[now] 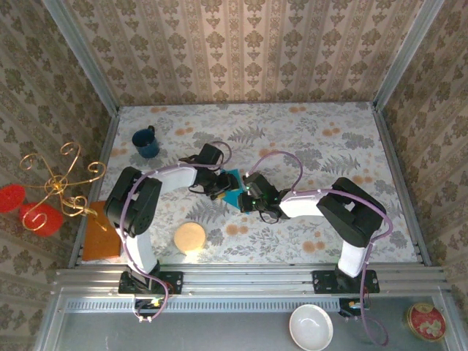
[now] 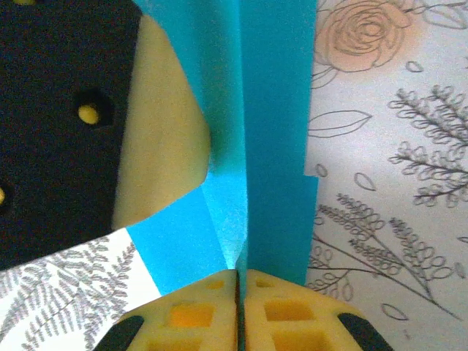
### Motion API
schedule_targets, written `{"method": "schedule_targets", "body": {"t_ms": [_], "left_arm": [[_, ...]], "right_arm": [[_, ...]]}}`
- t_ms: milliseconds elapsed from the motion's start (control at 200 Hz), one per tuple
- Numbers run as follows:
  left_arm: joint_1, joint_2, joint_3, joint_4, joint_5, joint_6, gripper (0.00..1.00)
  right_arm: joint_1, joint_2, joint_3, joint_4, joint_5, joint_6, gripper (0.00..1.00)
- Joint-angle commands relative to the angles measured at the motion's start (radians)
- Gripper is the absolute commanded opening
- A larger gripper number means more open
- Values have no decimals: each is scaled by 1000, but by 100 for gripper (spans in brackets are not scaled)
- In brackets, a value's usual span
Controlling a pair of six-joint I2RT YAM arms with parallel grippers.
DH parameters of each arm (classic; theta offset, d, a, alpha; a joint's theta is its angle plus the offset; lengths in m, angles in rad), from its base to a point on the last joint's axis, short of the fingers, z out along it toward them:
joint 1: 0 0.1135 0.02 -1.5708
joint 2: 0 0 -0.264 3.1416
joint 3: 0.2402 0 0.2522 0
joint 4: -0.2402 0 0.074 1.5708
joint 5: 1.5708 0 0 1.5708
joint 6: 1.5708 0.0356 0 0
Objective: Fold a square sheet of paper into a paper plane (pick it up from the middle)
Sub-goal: Fourth fold the wing at the center of the table.
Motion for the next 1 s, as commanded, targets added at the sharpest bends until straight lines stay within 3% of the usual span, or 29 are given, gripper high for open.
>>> {"method": "schedule_targets", "body": {"t_ms": [0, 285, 535, 840, 995], "left_arm": [[28, -48, -21, -80, -44, 27, 57], [64, -150, -126, 84, 22, -9, 59], [60, -212, -197, 176, 38, -16, 59], [19, -193, -223, 249, 71, -46, 56], [10, -171, -222, 289, 91, -68, 51]], "right_arm": [[-8, -19, -26, -12, -43, -37, 10], [-44, -18, -52, 34, -160, -52, 4], [-115, 32, -87, 175, -378, -4, 0], [-175, 82, -88, 230, -534, 52, 0], [-184, 92, -70, 194, -565, 64, 0]]}}
